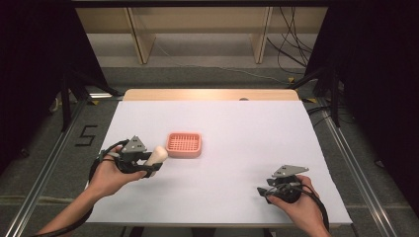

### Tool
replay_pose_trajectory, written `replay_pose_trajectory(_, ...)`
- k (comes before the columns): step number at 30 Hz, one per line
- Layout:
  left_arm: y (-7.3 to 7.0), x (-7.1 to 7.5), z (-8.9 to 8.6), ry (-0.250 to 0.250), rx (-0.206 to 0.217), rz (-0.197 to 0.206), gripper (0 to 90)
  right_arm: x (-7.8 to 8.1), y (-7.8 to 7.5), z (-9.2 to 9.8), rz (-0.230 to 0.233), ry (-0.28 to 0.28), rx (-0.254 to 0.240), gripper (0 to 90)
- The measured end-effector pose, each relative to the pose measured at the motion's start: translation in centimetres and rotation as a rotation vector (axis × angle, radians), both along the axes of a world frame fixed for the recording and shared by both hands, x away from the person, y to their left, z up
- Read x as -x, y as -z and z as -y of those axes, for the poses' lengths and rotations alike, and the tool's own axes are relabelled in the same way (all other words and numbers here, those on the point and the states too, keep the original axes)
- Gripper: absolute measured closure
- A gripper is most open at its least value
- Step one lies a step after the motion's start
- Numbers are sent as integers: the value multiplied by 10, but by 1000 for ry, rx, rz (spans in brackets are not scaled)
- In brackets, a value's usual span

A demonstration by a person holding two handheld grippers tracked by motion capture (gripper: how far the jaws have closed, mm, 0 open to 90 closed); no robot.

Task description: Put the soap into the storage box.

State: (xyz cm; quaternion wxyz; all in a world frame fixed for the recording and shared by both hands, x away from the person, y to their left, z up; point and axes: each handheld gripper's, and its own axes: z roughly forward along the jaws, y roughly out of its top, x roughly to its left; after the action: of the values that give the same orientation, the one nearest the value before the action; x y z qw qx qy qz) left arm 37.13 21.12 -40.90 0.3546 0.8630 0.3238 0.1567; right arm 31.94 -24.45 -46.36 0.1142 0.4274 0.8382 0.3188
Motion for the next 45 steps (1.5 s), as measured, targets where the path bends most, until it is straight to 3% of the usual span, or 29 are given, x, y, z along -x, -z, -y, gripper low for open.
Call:
replay_pose_trajectory(3, -1, -2, 0, -2, -3, 4, 497, -1, 2, -1, 19, 3, -14, 500)
replay_pose_trajectory(4, 0, -2, 1, -19, 14, -4, 497, -1, 2, -1, 19, 3, -14, 499)
replay_pose_trajectory(9, -1, -6, 2, 7, 2, -2, 497, -1, 2, -1, 13, 5, -16, 499)
replay_pose_trajectory(15, -2, -9, 6, -10, 11, 0, 496, -1, 2, 0, 13, 5, -19, 500)
replay_pose_trajectory(17, -2, -11, 7, 9, -3, 2, 497, -1, 2, 0, 11, 4, -18, 499)
replay_pose_trajectory(21, -2, -13, 9, 1, -3, -2, 497, -1, 1, 1, -1, -4, 0, 499)
replay_pose_trajectory(26, -2, -16, 9, 5, -17, 10, 496, -1, 2, 0, 17, -4, -12, 498)
replay_pose_trajectory(27, -2, -18, 9, 13, -26, 13, 496, -1, 1, 1, -5, -6, -1, 498)
replay_pose_trajectory(28, -2, -18, 9, 8, -19, 6, 496, -1, 2, 0, 14, -5, -11, 498)
replay_pose_trajectory(41, 0, -24, 10, 4, -29, 7, 496, -1, 2, 0, 10, -3, -13, 497)
replay_pose_trajectory(43, 0, -25, 11, 0, -23, 5, 497, 0, 0, 0, -8, -6, -2, 497)
replay_pose_trajectory(45, -1, -27, 11, 16, -34, 8, 496, 0, 0, 0, -4, -6, -2, 497)
